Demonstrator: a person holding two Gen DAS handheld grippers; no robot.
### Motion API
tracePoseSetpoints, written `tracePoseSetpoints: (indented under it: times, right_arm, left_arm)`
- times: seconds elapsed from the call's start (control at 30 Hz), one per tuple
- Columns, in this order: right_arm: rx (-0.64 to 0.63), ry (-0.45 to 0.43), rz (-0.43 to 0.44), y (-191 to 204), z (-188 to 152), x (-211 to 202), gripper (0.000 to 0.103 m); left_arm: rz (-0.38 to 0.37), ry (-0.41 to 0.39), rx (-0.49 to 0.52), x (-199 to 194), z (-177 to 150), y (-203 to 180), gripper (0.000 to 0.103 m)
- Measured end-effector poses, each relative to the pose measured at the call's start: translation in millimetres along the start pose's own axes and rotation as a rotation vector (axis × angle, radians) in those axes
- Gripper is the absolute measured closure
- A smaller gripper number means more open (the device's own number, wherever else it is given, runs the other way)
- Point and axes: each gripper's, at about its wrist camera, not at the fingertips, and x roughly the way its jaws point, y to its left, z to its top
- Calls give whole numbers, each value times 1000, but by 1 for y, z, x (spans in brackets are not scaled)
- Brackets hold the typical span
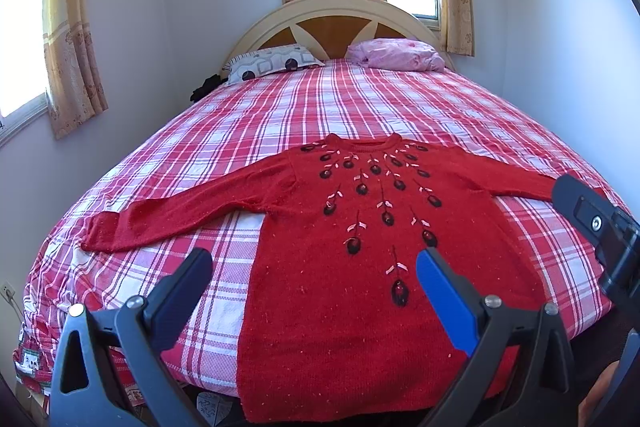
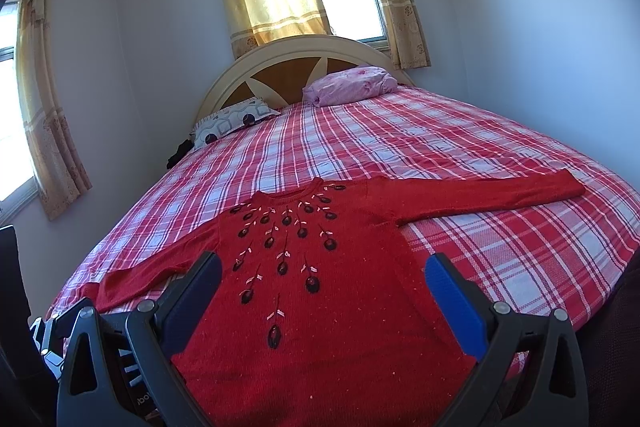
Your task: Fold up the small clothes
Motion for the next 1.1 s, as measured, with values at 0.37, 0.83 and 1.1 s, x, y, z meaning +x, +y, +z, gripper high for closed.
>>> tracePoseSetpoints:
  times: [0.37,0.83,1.1]
  right_arm:
    - [1,2,-1,-1,0,2,1]
    - [0,5,-2,0,-2,2,1]
    - [2,18,-3,-1,-4,6,1]
  left_arm:
    - [-3,5,-1,2,0,0,0]
    - [-8,16,0,5,-3,-2,0]
    - [-15,31,-6,8,-4,1,0]
